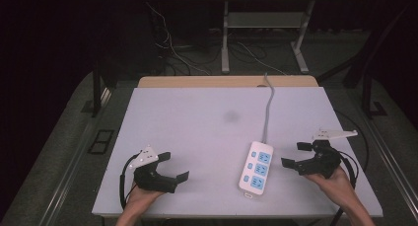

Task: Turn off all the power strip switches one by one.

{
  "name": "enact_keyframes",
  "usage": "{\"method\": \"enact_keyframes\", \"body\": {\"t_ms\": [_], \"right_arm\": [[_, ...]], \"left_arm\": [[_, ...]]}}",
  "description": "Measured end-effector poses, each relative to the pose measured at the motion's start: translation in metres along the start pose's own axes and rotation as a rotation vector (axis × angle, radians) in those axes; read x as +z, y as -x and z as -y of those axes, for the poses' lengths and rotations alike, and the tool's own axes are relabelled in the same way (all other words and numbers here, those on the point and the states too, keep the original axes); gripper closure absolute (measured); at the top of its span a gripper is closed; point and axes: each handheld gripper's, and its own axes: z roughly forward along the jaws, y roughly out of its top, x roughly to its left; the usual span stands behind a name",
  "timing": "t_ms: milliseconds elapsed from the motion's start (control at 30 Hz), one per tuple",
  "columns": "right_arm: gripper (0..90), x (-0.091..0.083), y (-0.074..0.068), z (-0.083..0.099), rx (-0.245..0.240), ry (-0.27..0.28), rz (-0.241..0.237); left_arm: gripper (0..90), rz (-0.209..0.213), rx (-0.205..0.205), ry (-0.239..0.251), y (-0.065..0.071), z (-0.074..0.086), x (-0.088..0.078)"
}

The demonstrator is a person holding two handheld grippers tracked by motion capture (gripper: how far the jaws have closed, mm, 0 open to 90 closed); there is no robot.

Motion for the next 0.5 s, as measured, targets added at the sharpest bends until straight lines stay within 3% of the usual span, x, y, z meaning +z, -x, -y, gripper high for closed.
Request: {"method": "enact_keyframes", "body": {"t_ms": [233, 500], "right_arm": [[0.5, 0.003, -0.003, 0.027, 0.03, 0.022, -0.005], [0.5, 0.001, -0.01, 0.041, 0.022, 0.031, -0.004]], "left_arm": [[0.0, 0.003, 0.0, -0.003, 0.0, 0.0, 0.001], [0.0, 0.004, 0.0, -0.008, 0.0, 0.0, 0.001]]}}
